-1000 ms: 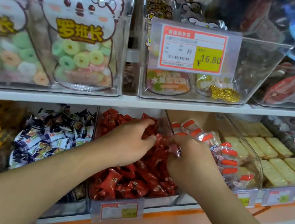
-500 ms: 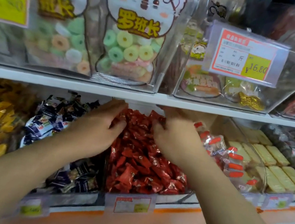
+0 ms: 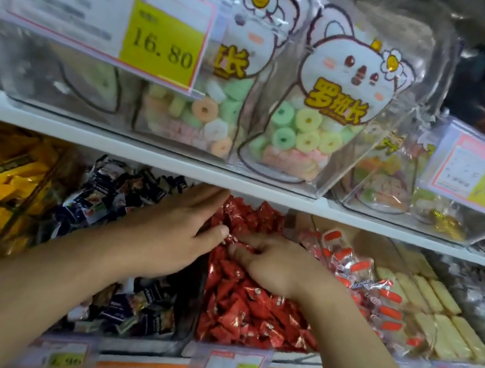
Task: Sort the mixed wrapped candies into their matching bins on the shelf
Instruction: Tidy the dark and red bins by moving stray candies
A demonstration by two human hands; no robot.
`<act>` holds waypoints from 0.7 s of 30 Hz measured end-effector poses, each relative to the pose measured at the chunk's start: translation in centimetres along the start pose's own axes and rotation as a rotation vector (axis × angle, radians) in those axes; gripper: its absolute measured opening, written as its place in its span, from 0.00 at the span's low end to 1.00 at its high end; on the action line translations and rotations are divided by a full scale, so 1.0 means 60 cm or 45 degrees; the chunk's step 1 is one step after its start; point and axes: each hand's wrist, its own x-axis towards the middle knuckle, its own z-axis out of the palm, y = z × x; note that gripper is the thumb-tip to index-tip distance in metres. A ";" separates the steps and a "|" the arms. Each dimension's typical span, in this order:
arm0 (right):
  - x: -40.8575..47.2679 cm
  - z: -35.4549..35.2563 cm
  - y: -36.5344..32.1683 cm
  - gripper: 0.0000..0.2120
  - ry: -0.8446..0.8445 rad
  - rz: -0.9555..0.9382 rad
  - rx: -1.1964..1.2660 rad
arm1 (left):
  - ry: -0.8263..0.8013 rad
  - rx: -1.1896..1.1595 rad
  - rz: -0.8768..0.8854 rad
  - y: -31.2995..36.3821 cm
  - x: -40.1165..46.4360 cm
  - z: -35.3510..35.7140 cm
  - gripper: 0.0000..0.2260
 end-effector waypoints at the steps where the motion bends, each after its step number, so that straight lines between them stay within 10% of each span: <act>1: -0.001 0.000 -0.001 0.29 0.002 0.002 -0.018 | -0.001 -0.009 0.018 -0.004 0.001 0.001 0.33; 12: 0.046 -0.037 -0.022 0.28 0.334 -0.083 0.128 | -0.014 -0.111 0.097 -0.016 0.016 0.007 0.36; 21: 0.101 -0.018 0.001 0.32 -0.050 -0.088 0.076 | -0.024 -0.172 0.117 -0.026 0.022 0.009 0.37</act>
